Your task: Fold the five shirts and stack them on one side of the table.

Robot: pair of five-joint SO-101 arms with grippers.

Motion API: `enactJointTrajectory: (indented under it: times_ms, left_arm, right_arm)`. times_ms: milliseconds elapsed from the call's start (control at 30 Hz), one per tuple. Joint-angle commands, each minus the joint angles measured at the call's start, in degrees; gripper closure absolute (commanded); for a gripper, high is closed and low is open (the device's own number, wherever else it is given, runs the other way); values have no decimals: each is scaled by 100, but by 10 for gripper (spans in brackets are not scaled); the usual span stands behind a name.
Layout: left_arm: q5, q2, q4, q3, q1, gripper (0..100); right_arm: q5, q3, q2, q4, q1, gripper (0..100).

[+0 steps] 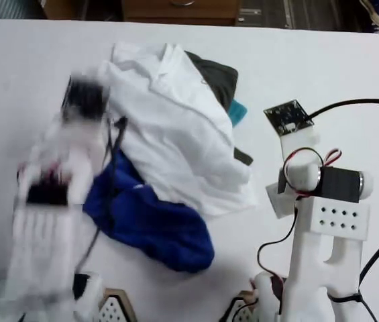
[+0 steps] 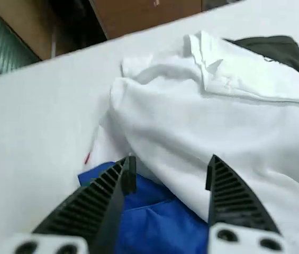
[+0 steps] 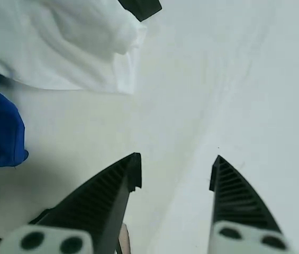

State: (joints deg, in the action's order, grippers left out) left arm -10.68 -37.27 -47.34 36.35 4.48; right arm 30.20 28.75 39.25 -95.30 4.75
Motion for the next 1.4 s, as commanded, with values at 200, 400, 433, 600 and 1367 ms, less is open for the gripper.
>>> enactJointTrajectory:
  times_ms: [200, 400, 433, 600, 1367]
  left_arm:
    - [413, 3754, -1714, -3160, -132, 740]
    - [-378, 5081, -1978, -3451, -651, 695]
    - [-334, 5240, -1969, -3512, -668, 695]
    - [-211, 5793, -2110, -3776, -651, 699]
    - [-967, 9864, -5284, -10352, 2681, 979]
  right_arm:
    - [-18, -18, -4, -154, -13, 778]
    - [18, -18, -4, -154, -40, 778]
    - [18, -18, -4, -154, -40, 778]
    - [18, -18, -48, -145, -40, 777]
    - [26, -18, -13, -119, -40, 777]
